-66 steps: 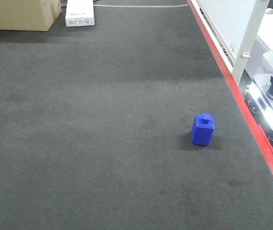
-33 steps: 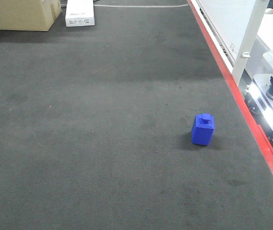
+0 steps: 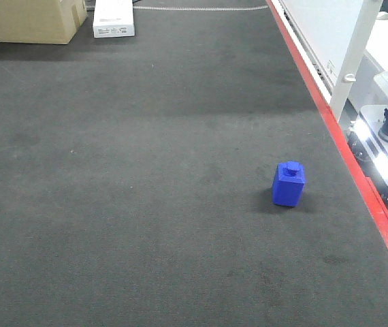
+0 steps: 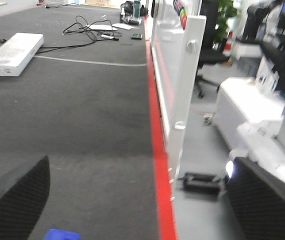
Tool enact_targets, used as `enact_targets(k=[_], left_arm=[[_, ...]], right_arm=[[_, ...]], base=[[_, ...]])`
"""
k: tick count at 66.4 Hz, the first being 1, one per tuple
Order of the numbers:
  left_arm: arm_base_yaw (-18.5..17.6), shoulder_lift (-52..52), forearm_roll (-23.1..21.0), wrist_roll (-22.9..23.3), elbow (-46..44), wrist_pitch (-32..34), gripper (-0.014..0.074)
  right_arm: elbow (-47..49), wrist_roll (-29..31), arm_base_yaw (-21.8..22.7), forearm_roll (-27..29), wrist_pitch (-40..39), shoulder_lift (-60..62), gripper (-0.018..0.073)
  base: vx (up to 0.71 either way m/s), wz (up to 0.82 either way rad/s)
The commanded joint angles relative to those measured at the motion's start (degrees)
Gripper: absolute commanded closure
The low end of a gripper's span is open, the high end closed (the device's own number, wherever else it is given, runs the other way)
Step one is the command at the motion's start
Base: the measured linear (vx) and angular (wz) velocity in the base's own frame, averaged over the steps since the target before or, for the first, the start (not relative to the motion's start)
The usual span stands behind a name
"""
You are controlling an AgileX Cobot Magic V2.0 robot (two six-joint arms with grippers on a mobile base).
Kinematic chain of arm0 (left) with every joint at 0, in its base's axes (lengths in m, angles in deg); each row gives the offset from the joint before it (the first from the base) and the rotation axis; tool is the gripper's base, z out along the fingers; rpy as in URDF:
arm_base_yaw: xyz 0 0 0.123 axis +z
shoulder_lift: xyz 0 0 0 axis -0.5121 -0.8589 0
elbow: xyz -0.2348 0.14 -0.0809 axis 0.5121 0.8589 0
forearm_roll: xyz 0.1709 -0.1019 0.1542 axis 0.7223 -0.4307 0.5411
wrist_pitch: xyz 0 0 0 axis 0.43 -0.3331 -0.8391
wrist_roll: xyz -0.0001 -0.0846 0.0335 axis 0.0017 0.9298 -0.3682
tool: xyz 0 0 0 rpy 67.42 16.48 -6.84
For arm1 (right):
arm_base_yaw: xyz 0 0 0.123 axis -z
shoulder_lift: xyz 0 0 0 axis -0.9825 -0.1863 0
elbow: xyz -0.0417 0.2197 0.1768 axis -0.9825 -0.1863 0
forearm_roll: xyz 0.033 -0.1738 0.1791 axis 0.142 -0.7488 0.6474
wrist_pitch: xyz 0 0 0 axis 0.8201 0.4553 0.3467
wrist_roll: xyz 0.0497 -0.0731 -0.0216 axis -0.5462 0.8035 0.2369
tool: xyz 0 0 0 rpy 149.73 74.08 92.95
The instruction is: Pour parts from conveyor to right shelf
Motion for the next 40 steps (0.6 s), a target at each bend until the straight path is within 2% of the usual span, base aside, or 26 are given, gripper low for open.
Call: enact_targets(k=[1,8,20,28,40], left_arm=[[0.13,-0.84,-0.45,0.49,-1.12,4.52,0.0602],[0.13,-0.84,-0.45,0.49,-1.12,4.52,0.0602],[0.13,-0.84,-0.45,0.49,-1.12,4.52,0.0602],[0.13,-0.84,-0.45,0.49,-1.12,4.52,0.0602],[0.13,-0.84,-0.45,0.49,-1.12,4.52,0.0602]], right_arm=[[5.84,-0.59,0.14,2.48,1.56,-1.88,-0.0130],[11.65,1.55,-2.33,1.91,9.30,-5.66,-0.0100],[21.00,0.70,-9.68,1.85,15.14,-13.31,-0.0044],[27.22,-3.64,-12.25,1.39,20.46,-20.69,-0.0019],[41.39,-14.00,-12.25,-0.81,38.29,-34.47,-0.0019]], base=[[0.00,0.00],[0.00,0.00],[0.00,0.00],[0.00,0.00],[0.00,0.00]])
